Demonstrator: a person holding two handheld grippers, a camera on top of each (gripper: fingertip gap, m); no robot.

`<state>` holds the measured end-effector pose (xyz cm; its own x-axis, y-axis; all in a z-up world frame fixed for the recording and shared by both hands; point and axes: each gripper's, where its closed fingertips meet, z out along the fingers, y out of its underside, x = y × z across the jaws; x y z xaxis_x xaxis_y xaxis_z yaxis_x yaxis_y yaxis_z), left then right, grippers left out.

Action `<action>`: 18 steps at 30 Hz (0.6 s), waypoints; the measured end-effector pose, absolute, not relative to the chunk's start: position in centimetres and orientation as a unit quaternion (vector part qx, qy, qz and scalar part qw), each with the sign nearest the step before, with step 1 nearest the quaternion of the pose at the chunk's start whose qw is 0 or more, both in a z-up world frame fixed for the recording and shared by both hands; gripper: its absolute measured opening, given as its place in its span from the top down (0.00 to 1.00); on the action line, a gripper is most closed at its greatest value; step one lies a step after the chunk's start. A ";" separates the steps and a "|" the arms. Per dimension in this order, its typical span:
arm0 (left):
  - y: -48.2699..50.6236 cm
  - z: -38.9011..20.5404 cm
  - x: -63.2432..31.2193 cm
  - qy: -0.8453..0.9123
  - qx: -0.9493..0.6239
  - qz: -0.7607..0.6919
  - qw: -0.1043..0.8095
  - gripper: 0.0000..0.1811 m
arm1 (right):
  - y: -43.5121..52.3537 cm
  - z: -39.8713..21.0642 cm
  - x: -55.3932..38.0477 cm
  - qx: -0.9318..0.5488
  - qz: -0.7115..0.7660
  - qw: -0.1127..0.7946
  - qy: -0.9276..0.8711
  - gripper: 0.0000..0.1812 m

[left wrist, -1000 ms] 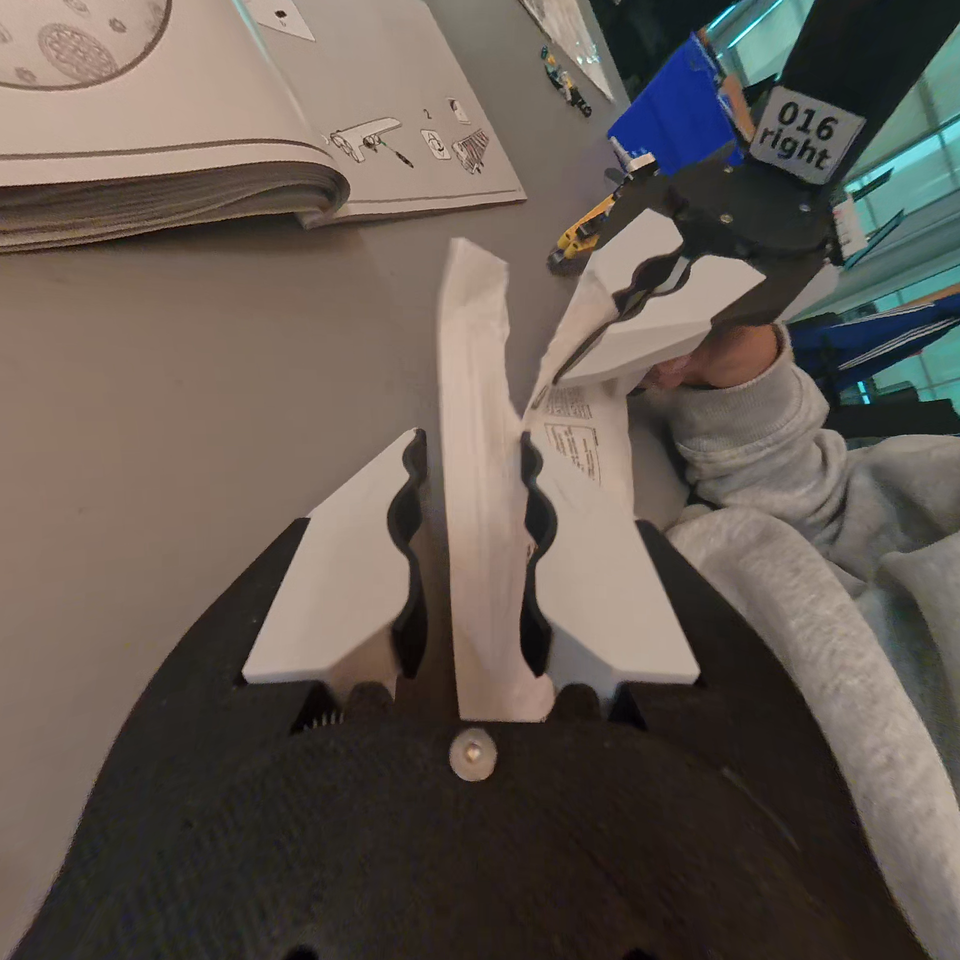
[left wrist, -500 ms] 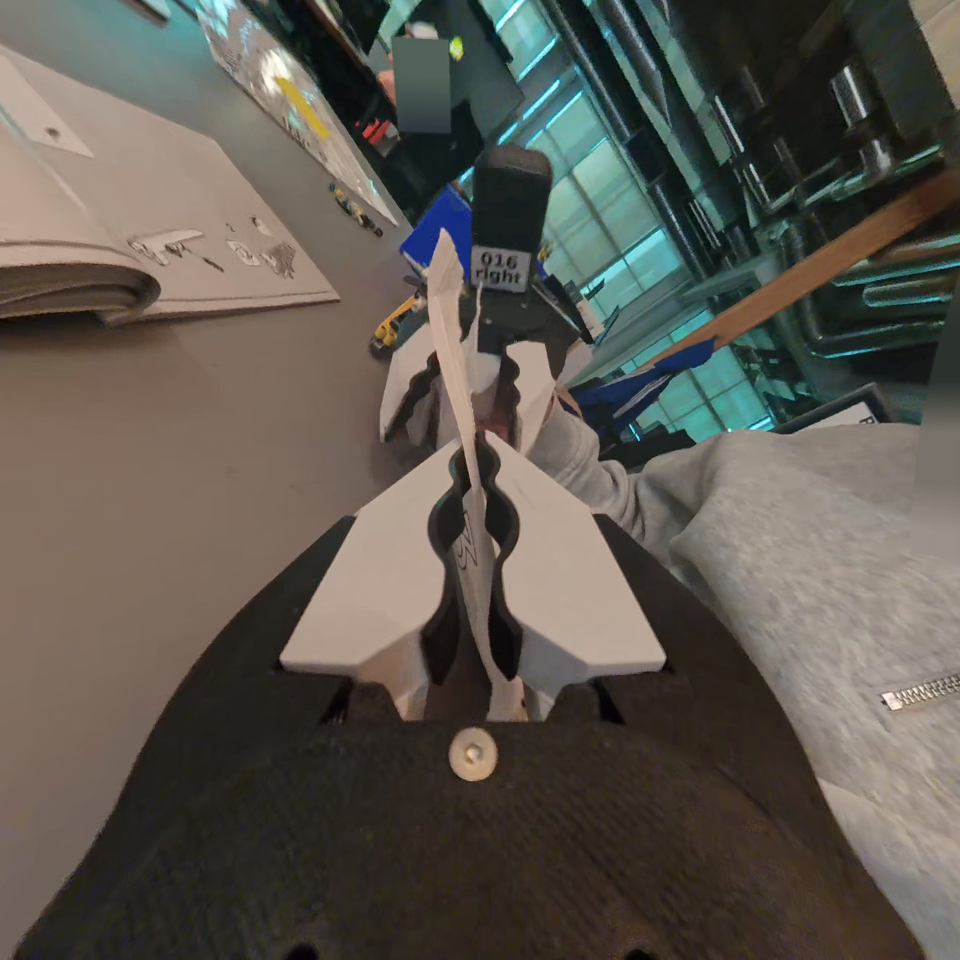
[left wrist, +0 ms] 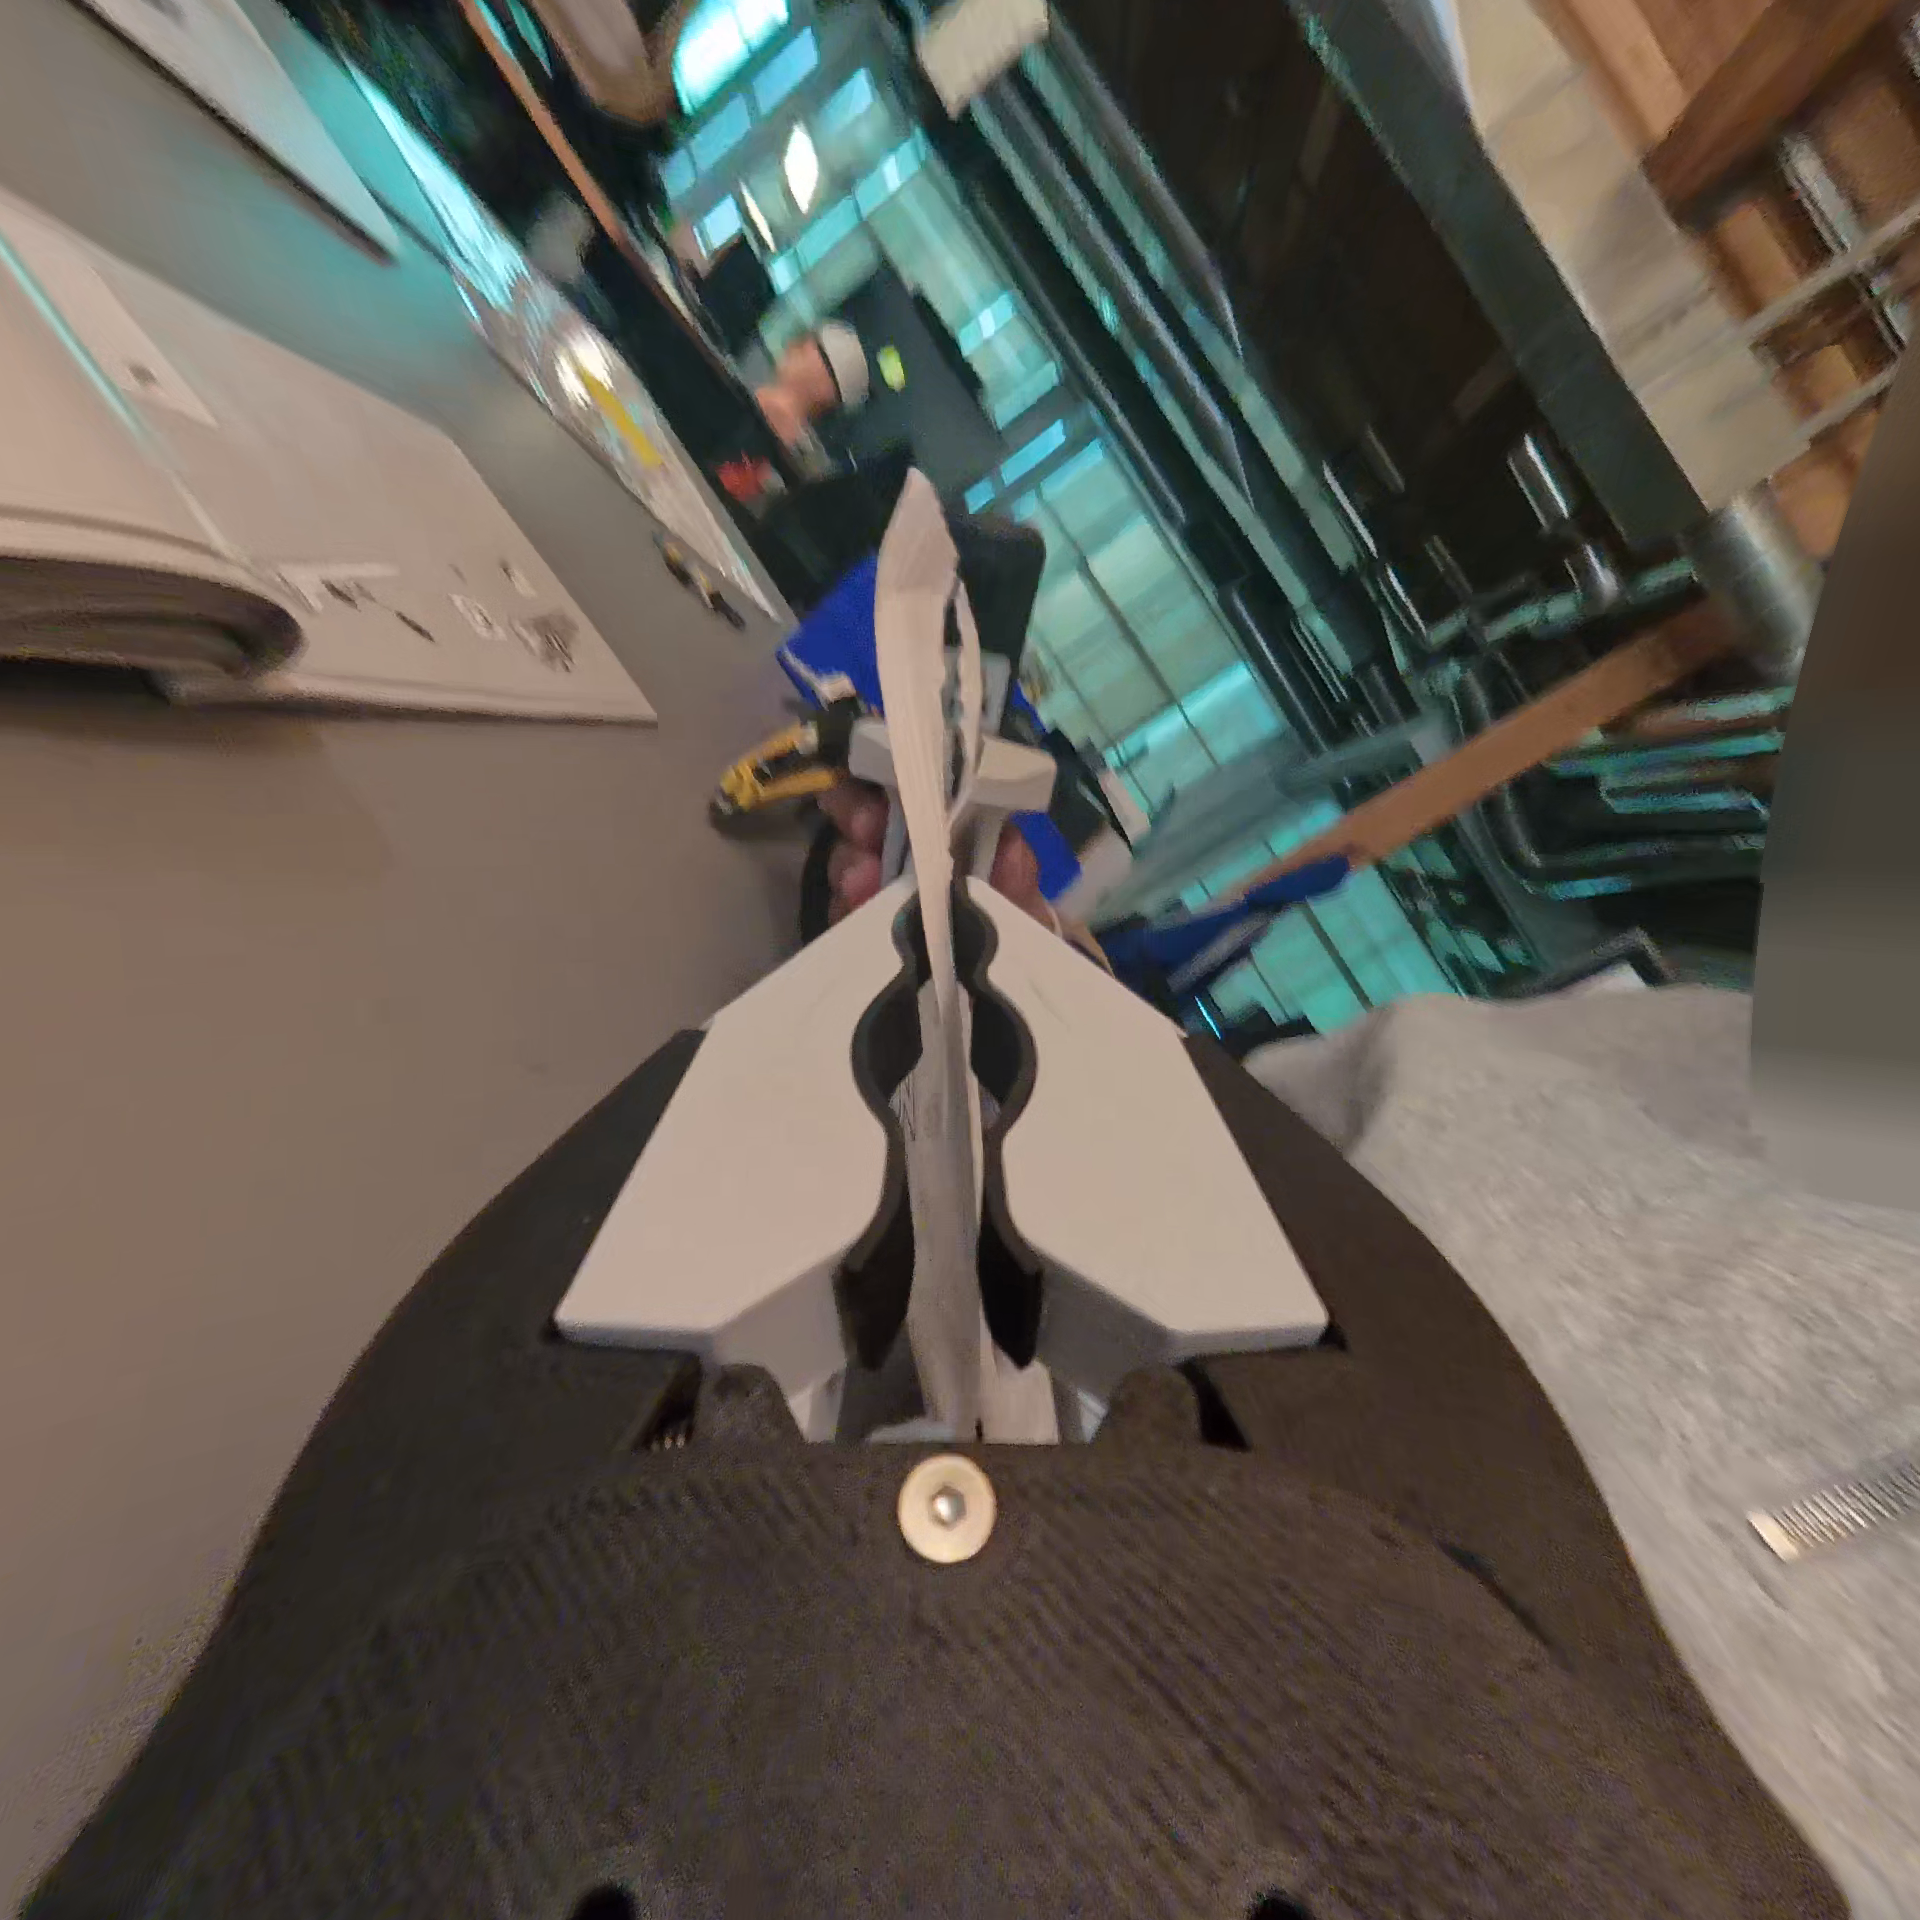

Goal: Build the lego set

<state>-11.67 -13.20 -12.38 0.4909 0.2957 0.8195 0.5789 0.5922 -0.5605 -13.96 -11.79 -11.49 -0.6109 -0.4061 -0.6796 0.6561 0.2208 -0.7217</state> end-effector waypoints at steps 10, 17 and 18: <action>-12.5 -13.5 -10.4 -0.471 -0.547 -0.133 0.679 0.97 | -12.0 -13.1 -11.8 0.051 -0.533 0.430 0.727 1.00; -13.1 -13.7 -11.8 -0.502 -0.479 -0.088 0.715 1.00 | -11.8 -13.3 -12.7 0.118 -0.563 0.432 0.695 1.00; -13.1 -13.6 -11.9 -0.508 -0.460 -0.096 0.722 1.00 | -11.6 -13.3 -12.8 0.129 -0.567 0.431 0.690 1.00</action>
<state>-11.93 -13.06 -13.59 0.4657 0.3294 0.8214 0.6059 0.5578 -0.5672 -12.81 -11.61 -13.34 -0.5950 -0.3112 -0.7410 0.6670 0.3232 -0.6713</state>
